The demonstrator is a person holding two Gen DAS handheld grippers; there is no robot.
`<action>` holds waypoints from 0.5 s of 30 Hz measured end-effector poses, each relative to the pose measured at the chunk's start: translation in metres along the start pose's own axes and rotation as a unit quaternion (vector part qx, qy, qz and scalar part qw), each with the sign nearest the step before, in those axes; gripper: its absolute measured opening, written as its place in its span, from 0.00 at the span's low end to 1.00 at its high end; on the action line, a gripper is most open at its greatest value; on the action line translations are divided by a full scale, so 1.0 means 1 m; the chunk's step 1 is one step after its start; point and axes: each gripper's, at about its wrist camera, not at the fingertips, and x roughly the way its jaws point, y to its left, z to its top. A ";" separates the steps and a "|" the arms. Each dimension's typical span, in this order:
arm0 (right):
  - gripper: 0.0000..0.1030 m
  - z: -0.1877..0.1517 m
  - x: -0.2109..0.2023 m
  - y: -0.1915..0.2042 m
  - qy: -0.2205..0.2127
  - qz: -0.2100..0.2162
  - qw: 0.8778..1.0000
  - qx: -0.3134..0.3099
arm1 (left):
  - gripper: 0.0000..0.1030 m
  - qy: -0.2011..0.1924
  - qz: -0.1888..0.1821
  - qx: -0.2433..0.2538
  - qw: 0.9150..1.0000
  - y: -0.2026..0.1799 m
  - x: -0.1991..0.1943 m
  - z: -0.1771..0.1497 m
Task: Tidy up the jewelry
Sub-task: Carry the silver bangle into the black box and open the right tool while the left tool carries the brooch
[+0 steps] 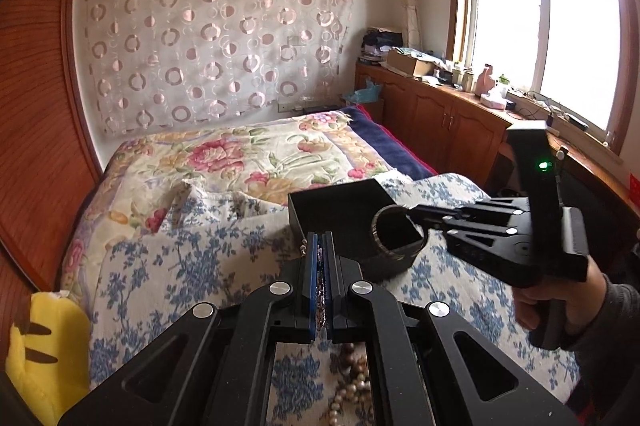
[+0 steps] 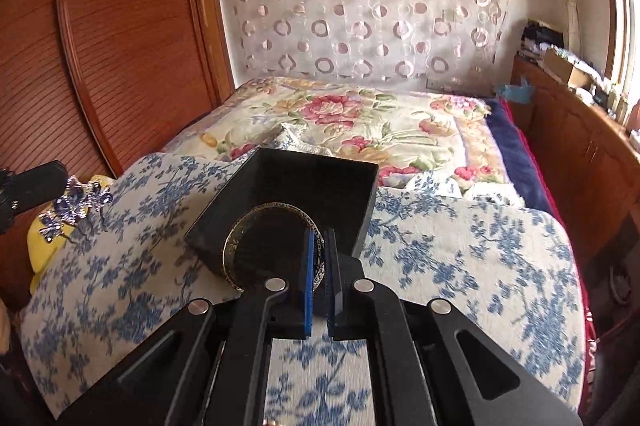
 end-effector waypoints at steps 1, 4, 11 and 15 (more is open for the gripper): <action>0.05 0.002 0.004 -0.001 0.001 0.002 1.000 0.004 | 0.02 0.000 0.000 0.001 1.000 0.000 0.003 0.002; 0.05 0.006 0.017 -0.006 0.007 0.008 1.000 0.017 | 0.02 0.001 -0.003 0.001 1.000 -0.003 0.011 0.009; 0.09 0.015 0.039 -0.014 0.019 0.031 0.999 0.033 | 0.02 0.007 -0.009 -0.003 1.000 -0.008 0.028 0.019; 0.11 0.015 0.028 -0.020 0.010 0.036 0.999 0.034 | 0.02 0.008 -0.009 -0.002 1.000 -0.012 0.038 0.026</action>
